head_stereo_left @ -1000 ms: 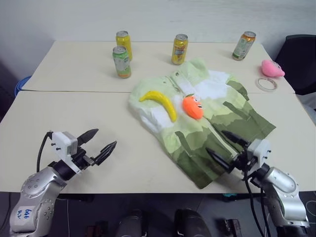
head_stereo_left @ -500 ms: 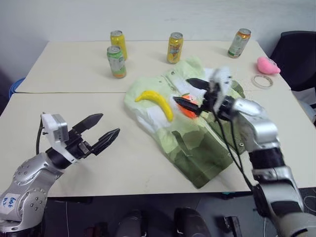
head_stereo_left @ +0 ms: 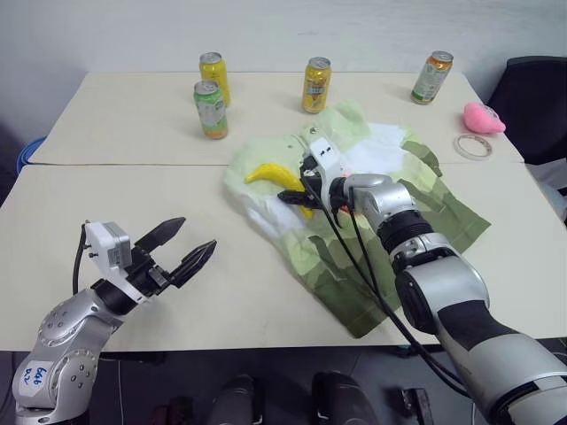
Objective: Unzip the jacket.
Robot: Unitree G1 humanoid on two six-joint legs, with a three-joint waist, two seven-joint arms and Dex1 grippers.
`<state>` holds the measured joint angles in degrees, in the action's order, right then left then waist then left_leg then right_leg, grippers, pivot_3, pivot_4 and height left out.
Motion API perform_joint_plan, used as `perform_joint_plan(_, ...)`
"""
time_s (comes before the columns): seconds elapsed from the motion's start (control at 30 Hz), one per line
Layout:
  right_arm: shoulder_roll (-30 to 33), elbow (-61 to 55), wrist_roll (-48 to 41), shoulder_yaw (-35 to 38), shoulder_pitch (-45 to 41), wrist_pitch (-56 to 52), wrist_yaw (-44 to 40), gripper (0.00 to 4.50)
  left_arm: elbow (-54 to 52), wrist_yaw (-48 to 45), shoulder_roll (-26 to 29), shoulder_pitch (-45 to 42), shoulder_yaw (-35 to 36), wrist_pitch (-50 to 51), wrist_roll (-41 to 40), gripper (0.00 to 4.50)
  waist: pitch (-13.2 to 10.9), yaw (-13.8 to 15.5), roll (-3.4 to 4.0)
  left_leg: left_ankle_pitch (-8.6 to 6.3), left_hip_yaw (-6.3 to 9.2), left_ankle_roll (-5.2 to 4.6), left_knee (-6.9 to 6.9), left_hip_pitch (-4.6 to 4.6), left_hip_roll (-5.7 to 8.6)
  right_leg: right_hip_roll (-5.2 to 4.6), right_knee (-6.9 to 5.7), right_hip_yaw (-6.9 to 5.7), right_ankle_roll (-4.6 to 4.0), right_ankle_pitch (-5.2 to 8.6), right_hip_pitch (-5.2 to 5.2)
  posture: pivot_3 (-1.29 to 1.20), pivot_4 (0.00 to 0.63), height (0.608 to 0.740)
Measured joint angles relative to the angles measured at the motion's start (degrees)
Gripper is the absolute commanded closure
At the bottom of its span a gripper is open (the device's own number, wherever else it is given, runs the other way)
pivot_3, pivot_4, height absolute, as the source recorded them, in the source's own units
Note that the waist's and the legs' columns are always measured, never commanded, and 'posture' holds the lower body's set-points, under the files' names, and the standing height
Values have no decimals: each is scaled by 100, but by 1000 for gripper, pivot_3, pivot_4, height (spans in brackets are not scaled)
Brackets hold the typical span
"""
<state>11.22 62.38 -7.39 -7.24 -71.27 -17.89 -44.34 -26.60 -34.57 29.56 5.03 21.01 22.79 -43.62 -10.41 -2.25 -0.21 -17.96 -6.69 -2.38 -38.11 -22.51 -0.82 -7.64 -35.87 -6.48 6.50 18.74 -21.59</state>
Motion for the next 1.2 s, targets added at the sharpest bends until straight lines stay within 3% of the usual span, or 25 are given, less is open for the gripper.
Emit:
perform_joint_plan(0.2,93,-144,-290,674,57,937,-330,4343,9,2,-30,-53,-48,-31,40,0,0,-19,0,0,1,2,3,1,0,3,0,-1,0,0,1,0,150,740)
perform_joint_plan(0.33,751,-1147,-822,1210,624,634,-997,4430,74,-45,-29,-222,-191,-30,103,0,0,84,-1,-2,10,-2,-2,-2,5,-4,2,0,0,0,8,0,150,740)
perform_joint_plan(0.5,1642,-2780,-1283,1647,1802,-317,-1144,4430,389,-205,-26,-447,-282,-29,128,0,0,70,0,-1,10,0,2,-2,1,-7,9,0,0,0,9,0,150,740)
perform_joint_plan(0.6,1705,-3591,-1465,1760,2201,-753,-884,3889,519,-309,-22,-658,-412,-19,132,0,-2,-33,2,5,-15,18,9,12,-20,-1,11,8,0,0,5,0,150,740)
perform_joint_plan(0.73,1575,-4276,-1263,1359,2346,-732,-654,2538,609,-392,40,-738,-425,-14,145,0,-2,-97,3,13,-21,37,20,22,-35,10,10,19,0,0,1,0,150,740)
perform_joint_plan(0.9,922,-3730,-771,527,1829,-725,-422,867,670,-420,51,-694,-425,-16,223,0,-2,-88,3,14,-22,37,19,15,-31,9,2,25,-1,1,-11,0,150,740)
perform_joint_plan(1.1,140,-1626,16,50,620,-89,55,867,427,-285,23,-328,-403,-59,366,0,-3,-75,3,13,-8,32,17,8,-18,5,0,26,-2,1,-10,0,150,740)
perform_joint_plan(1.2,-89,-820,225,-18,377,217,79,1468,283,-208,-9,-186,-384,-120,415,0,-3,-74,3,13,1,31,17,7,-16,5,1,26,-3,1,-6,0,150,740)
